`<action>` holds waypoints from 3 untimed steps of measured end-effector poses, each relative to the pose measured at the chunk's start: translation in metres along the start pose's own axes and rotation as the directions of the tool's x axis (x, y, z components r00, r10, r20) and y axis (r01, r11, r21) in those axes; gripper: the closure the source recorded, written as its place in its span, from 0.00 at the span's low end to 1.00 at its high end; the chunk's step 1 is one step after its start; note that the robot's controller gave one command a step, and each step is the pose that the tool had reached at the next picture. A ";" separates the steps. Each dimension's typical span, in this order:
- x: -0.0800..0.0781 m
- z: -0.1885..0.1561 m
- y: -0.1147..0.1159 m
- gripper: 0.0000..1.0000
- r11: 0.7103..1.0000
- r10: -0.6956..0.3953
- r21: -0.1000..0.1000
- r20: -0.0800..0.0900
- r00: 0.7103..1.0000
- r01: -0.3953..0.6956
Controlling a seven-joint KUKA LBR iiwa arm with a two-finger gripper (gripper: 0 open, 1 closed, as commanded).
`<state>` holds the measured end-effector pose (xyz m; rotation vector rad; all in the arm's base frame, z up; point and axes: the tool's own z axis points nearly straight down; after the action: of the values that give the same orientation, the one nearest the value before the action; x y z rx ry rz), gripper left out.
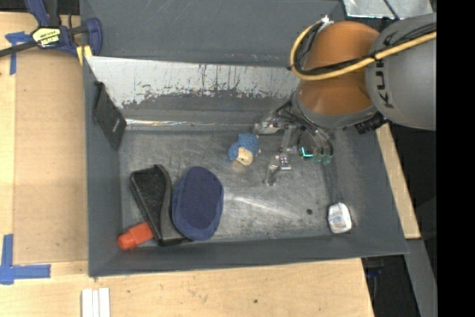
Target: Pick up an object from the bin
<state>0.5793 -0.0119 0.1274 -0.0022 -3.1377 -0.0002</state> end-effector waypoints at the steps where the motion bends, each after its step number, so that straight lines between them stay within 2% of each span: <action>1: -0.036 0.032 0.048 0.00 0.982 0.191 -0.004 0.008 0.982 -0.191; 2: -0.045 0.043 0.016 0.00 0.983 0.184 -0.002 0.000 0.983 -0.184; 3: -0.046 0.042 0.016 1.00 0.983 0.184 -0.001 0.006 0.983 -0.184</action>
Offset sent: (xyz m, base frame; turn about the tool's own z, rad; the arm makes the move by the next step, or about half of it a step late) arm 0.0347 0.0459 -0.0323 0.1944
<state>0.6256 0.0038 0.0849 -0.2925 -3.1302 0.0001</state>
